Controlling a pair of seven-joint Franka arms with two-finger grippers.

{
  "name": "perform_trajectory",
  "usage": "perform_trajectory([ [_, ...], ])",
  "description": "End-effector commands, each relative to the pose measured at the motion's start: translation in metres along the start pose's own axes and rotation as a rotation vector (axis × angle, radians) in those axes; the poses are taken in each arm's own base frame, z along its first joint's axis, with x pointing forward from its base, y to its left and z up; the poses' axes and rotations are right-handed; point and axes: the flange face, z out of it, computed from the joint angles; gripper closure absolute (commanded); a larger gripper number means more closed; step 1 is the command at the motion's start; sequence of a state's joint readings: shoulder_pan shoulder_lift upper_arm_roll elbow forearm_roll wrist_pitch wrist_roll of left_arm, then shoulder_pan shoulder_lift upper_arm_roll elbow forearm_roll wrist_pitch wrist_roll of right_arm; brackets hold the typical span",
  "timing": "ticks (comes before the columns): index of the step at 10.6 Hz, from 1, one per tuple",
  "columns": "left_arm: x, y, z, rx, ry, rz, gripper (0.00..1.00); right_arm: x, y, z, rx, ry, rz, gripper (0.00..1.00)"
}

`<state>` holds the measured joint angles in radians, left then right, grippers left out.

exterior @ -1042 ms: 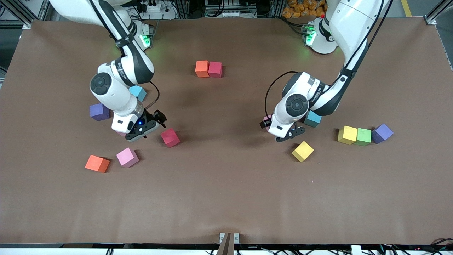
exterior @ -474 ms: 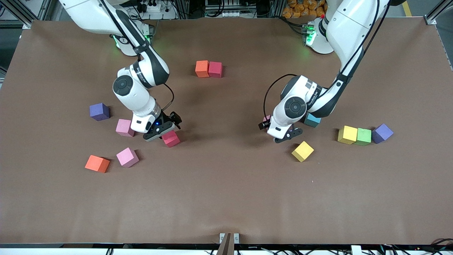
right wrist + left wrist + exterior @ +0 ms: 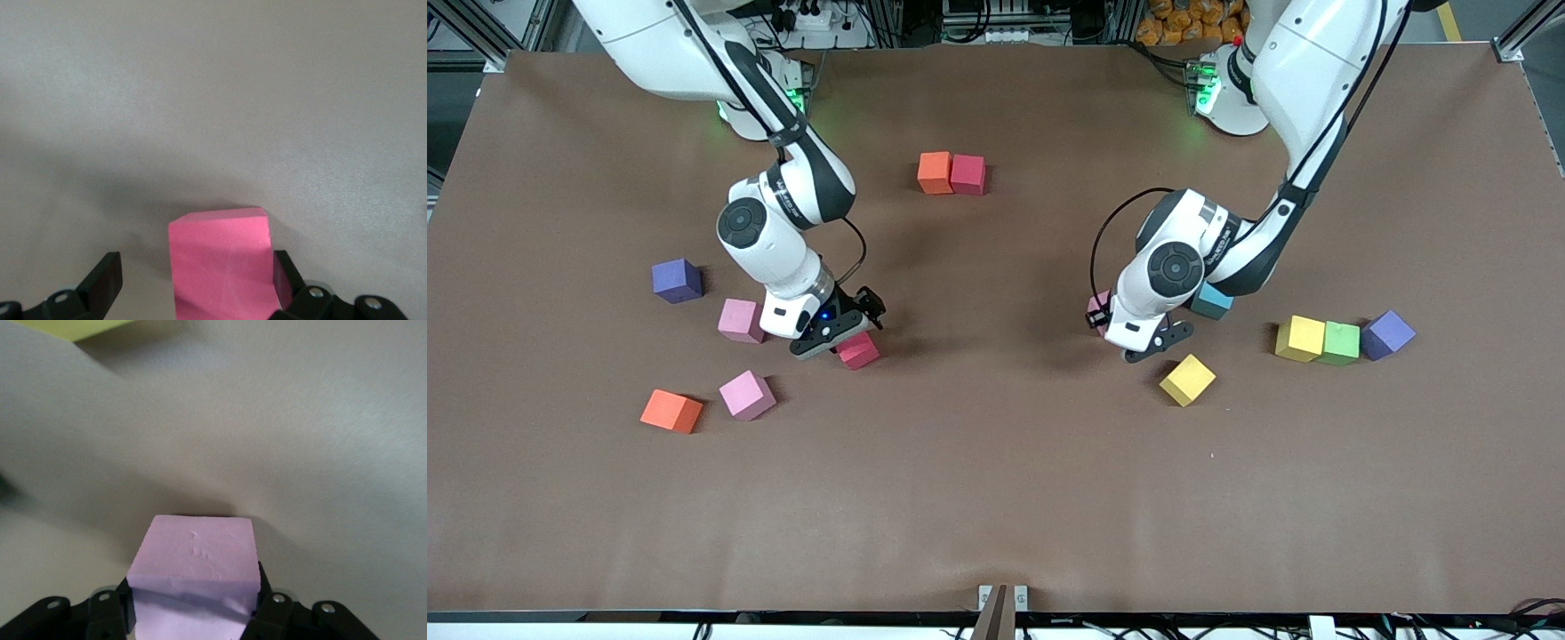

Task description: Form number 2 with 11 blocks

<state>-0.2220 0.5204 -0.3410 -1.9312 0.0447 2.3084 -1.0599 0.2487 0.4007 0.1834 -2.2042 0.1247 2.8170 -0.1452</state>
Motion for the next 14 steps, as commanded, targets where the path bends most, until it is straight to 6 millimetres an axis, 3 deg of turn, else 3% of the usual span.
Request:
perform_trajectory([
  [1,-0.033,0.009,-0.025,-0.001,-0.010,-0.100,1.00,0.003,0.003,0.011,-0.007,0.001,-0.023,0.00],
  [4,-0.093,0.034,-0.031,0.006,-0.044,-0.259,1.00,0.004,0.005,0.011,-0.023,0.003,-0.056,0.00],
  [6,-0.124,0.038,-0.024,0.033,-0.062,-0.349,1.00,0.005,0.009,0.014,-0.043,-0.001,-0.104,0.00],
  [14,-0.211,0.033,0.021,0.141,-0.116,-0.554,1.00,0.009,0.012,0.021,-0.056,-0.003,-0.142,0.00],
])
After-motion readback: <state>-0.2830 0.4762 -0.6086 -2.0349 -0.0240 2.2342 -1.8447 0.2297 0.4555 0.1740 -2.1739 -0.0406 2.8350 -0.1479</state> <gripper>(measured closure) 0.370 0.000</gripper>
